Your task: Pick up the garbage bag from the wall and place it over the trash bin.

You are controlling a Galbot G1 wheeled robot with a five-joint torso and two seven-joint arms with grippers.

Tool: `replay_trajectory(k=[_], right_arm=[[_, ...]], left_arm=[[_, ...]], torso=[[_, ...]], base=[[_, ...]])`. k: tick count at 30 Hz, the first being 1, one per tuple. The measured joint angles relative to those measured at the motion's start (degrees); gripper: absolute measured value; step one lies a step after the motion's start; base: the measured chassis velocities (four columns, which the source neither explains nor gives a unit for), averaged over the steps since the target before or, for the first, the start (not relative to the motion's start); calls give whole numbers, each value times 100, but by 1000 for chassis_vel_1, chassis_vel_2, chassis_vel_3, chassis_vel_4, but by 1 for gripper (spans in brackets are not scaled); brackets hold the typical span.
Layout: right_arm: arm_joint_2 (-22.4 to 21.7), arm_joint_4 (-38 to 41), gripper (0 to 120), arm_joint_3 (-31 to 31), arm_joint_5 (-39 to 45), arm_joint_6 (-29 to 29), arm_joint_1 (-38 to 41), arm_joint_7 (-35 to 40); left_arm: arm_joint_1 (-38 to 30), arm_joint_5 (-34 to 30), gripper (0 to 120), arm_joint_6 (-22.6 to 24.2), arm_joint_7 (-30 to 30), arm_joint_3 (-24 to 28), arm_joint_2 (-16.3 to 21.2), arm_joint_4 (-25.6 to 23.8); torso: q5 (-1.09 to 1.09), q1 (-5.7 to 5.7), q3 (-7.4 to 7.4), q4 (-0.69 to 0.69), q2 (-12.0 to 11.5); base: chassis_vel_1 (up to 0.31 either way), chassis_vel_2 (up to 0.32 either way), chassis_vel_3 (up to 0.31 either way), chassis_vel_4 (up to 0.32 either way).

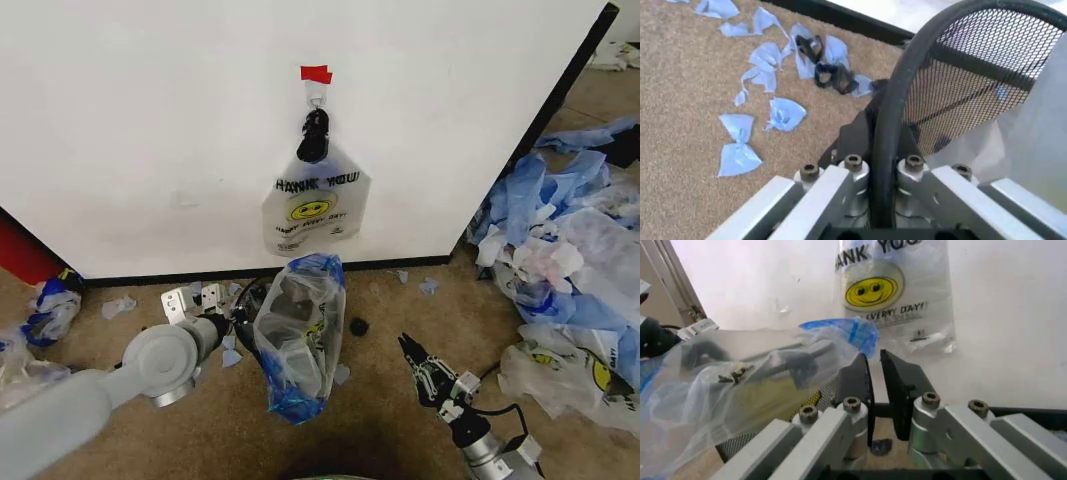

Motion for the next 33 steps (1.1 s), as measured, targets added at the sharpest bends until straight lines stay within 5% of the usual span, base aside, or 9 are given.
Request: replay_trajectory(k=[19,33], right_arm=[[-141,4,8,24,28,-13,35,18],[-118,9,6,29,25,-13,47,23]], left_arm=[[761,770,0,-114,118,-258,-685,232],[1110,1284,0,-154,233,-335,-745,219]], torso=[[0,0,0,-1,0],[-1,0,0,-1,0]], base=[[0,0,0,0],[0,0,0,0]])
